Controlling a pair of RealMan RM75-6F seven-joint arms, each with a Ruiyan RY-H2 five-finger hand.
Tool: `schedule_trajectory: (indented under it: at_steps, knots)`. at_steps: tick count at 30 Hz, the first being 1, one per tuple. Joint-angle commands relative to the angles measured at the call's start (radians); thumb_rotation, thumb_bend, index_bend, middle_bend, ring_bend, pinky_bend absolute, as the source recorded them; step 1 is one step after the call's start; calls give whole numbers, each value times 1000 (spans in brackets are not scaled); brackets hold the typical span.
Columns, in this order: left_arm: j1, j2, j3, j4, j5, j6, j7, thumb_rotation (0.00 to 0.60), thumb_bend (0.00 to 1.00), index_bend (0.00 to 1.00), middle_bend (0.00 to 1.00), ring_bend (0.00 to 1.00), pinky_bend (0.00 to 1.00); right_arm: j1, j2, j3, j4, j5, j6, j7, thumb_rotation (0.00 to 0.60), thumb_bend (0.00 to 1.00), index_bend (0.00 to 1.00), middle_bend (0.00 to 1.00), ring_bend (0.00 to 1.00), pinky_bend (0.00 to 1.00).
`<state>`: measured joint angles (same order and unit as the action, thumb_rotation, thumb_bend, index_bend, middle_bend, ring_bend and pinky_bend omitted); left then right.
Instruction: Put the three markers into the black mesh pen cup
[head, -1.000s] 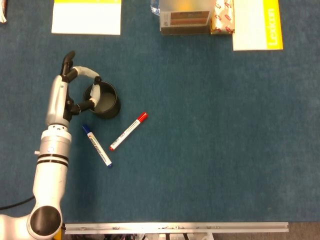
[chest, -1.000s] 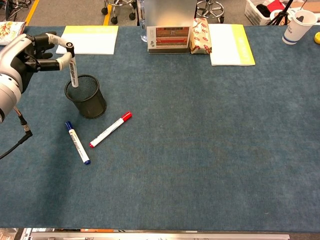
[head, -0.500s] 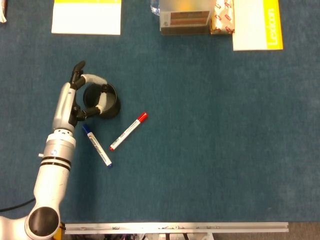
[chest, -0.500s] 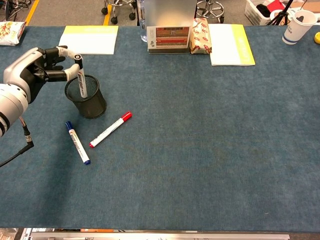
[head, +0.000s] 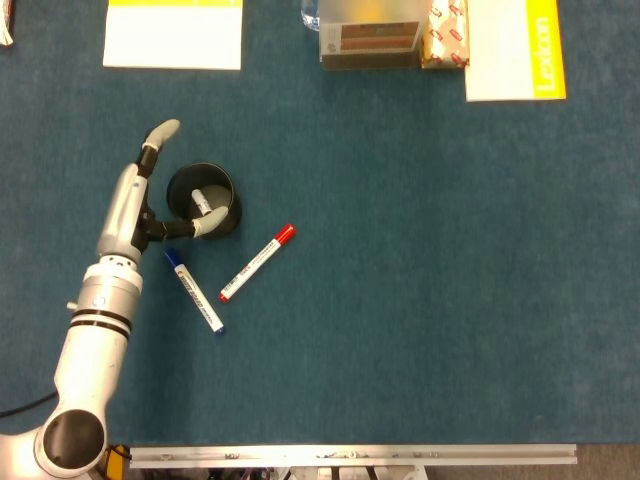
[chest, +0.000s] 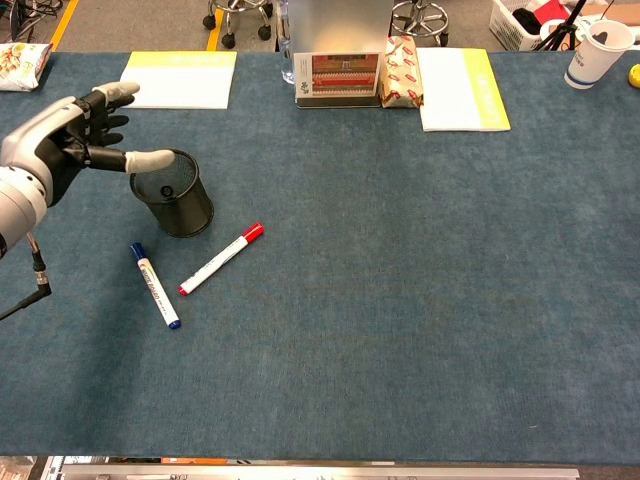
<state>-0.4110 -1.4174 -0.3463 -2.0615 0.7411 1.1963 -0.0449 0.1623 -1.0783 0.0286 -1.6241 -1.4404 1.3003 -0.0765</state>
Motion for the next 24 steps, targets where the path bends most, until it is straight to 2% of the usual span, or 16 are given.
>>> schedule_trajectory:
  at_steps: [1, 6, 11, 15, 20, 24]
  knots:
    - [-10, 17, 3, -13, 41, 25, 37, 600, 146, 99, 0, 0, 0, 0, 0, 0, 1, 0, -1, 0, 600, 0, 82, 183, 109, 406]
    - [-25, 51, 15, -40, 114, 67, 124, 600, 146, 154, 0, 0, 0, 1, -1, 0, -1, 0, -2, -1, 600, 0, 82, 183, 109, 405]
    - [-36, 112, 66, -56, 203, 133, 312, 600, 146, 259, 0, 0, 0, -1, 3, 0, -4, -3, 4, 2, 600, 0, 82, 183, 109, 406]
    - [-34, 188, 110, -91, 209, 151, 441, 600, 145, 294, 0, 0, 0, -2, 4, 1, -5, -5, 8, 4, 600, 0, 82, 183, 109, 405]
    - [-43, 314, 157, -150, 181, 108, 544, 600, 146, 306, 0, 0, 0, -2, 1, -1, -5, -5, 6, -2, 600, 0, 82, 183, 109, 405]
    - [-48, 401, 201, -168, 211, 36, 553, 600, 146, 346, 0, 0, 0, -1, 0, -1, -5, -3, 4, -6, 600, 0, 82, 183, 109, 406]
